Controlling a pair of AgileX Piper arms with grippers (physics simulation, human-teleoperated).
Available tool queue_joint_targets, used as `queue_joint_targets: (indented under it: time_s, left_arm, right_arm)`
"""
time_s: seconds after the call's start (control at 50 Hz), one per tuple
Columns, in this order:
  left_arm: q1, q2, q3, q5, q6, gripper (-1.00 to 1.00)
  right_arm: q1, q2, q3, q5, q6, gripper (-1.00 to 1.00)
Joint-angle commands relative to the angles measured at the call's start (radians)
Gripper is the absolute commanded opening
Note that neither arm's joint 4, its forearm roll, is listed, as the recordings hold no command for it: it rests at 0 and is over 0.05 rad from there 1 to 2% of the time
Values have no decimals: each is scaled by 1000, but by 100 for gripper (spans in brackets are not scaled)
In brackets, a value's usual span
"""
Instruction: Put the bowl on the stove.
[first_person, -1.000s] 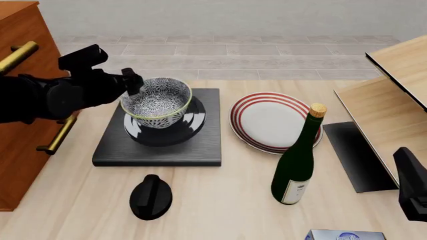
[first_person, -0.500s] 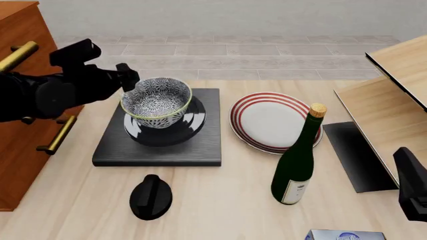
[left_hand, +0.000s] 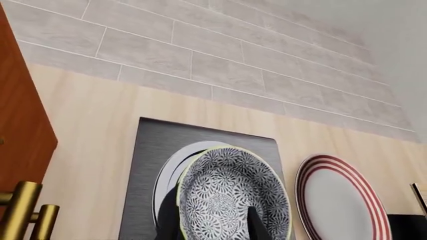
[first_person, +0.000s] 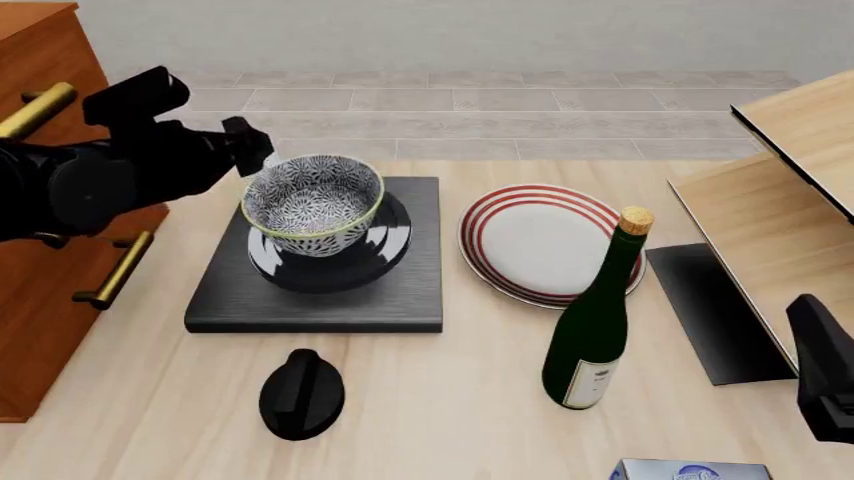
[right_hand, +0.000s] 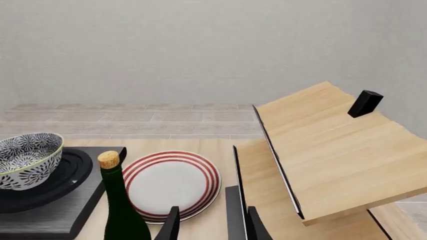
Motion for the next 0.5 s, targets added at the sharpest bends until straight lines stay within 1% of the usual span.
queue_joint_targets:
  time_s: [0.02, 0.26, 0.5]
  left_arm:
    - [-2, -56, 10, 19, -15, 100]
    - [-5, -94, 17, 33, -21, 100]
    - [-11, -101, 8, 43, -25, 100]
  right_arm:
    - [0, 0, 0, 0, 0, 100]
    - [0, 0, 0, 0, 0, 100]
    - [0, 0, 0, 0, 0, 100]
